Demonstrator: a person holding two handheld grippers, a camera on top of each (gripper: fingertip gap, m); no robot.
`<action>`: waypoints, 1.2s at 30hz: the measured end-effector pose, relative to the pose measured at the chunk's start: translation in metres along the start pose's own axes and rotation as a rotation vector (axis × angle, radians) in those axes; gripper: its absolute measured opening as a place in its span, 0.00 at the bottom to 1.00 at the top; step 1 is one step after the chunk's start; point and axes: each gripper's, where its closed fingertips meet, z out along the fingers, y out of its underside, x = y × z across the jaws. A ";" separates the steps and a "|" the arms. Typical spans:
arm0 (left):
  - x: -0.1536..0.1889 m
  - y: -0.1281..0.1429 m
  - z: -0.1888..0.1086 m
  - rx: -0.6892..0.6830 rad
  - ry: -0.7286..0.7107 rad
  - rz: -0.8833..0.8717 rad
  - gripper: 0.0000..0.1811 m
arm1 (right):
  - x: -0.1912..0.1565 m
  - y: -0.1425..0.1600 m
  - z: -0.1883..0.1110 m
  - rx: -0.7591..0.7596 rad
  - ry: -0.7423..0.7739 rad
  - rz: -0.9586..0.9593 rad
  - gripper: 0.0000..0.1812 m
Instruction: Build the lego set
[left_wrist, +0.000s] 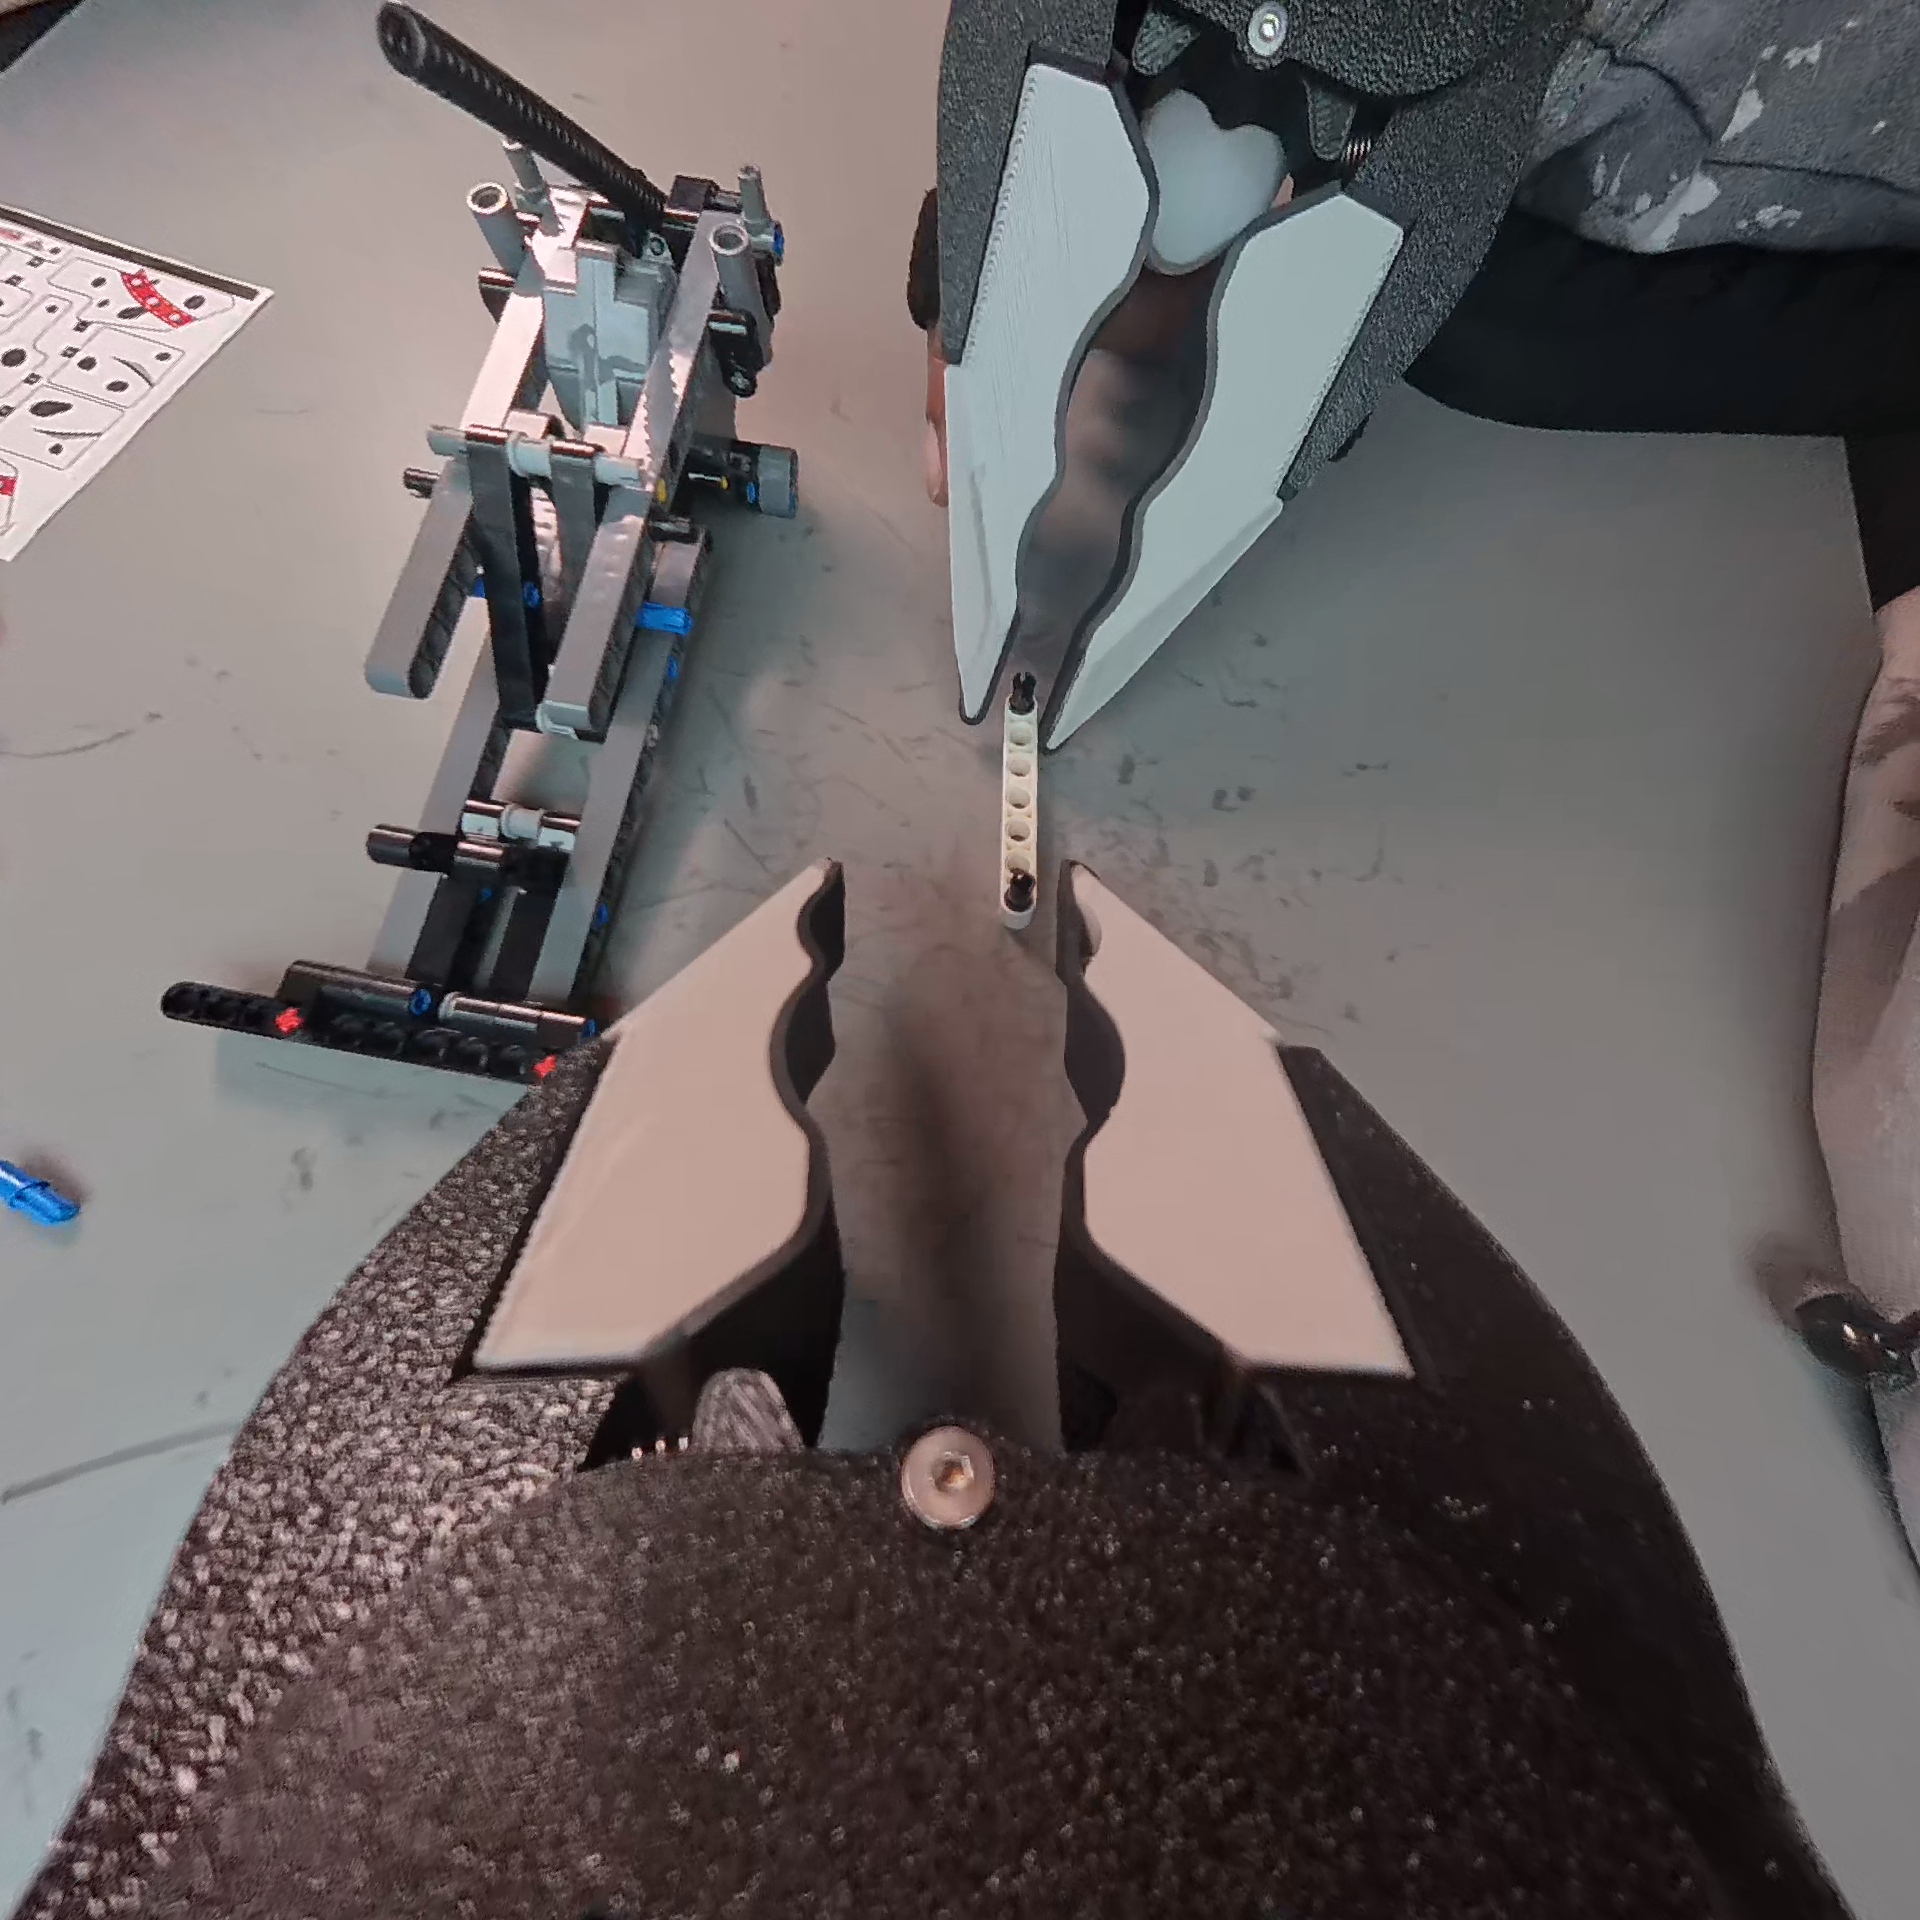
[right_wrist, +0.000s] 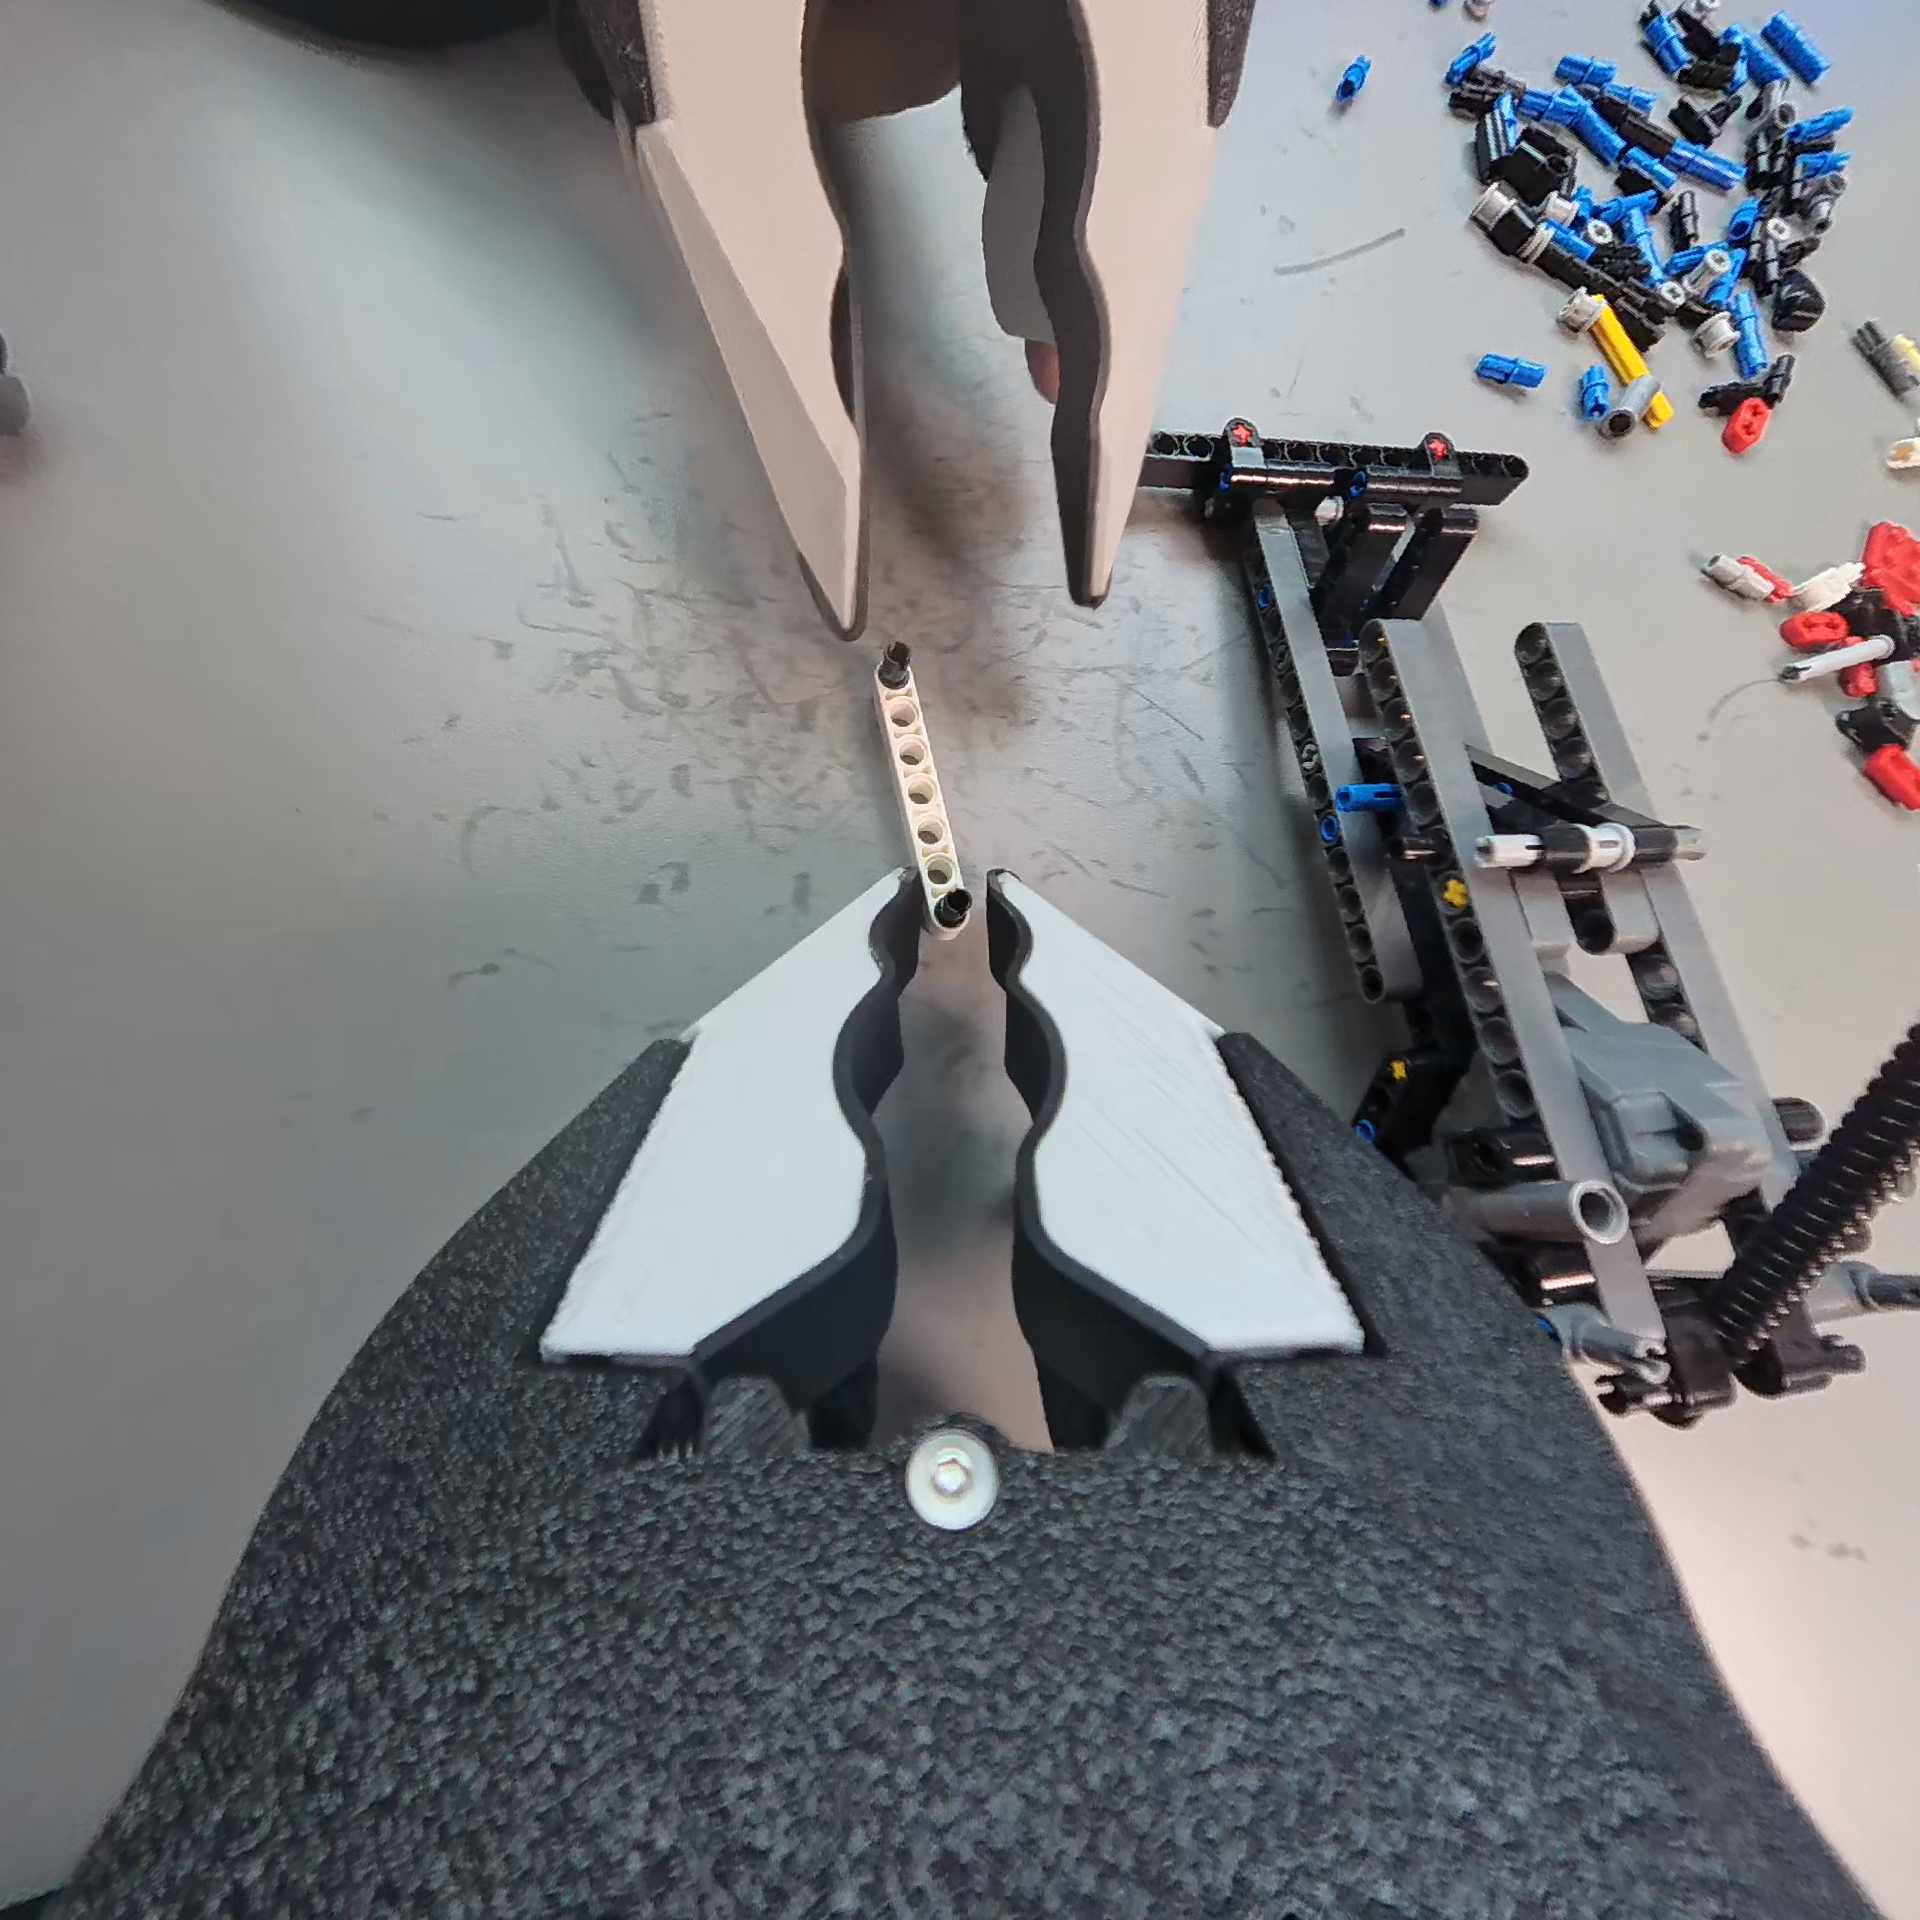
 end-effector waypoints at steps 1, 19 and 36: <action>-0.001 -0.001 -0.001 0.009 0.001 -0.009 0.22 | 0.000 0.000 0.000 -0.002 0.002 -0.002 0.07; -0.061 -0.024 -0.044 0.238 -0.219 -0.091 0.22 | -0.001 0.006 -0.004 -0.042 -0.001 -0.007 0.04; -0.084 -0.024 0.020 -0.013 -0.070 0.059 0.47 | -0.008 0.006 -0.005 -0.008 -0.044 -0.017 0.04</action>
